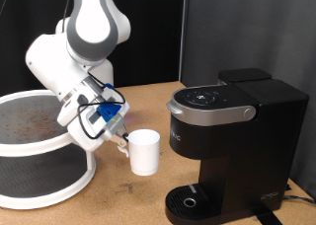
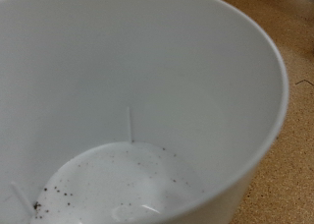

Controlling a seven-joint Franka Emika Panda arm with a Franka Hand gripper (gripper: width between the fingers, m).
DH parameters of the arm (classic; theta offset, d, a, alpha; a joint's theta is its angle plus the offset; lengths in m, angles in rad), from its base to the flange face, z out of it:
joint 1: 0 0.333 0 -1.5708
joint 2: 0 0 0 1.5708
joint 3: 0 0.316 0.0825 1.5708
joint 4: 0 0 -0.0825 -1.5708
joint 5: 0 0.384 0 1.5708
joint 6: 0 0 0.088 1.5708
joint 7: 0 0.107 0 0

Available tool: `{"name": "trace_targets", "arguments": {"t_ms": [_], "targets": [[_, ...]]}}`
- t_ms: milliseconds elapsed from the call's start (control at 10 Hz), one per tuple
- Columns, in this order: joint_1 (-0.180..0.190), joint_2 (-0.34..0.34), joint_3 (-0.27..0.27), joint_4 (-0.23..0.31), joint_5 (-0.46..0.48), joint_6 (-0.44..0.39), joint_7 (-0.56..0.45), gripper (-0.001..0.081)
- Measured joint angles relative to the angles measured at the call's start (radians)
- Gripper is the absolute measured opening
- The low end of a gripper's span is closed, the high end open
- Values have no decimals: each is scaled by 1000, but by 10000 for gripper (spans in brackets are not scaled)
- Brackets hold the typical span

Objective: Make a cup of coffee with the keurig machine

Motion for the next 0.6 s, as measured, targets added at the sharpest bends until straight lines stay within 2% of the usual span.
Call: {"name": "trace_targets", "arguments": {"t_ms": [600], "targets": [[40,94,85,36,220,35,-110,72]]}}
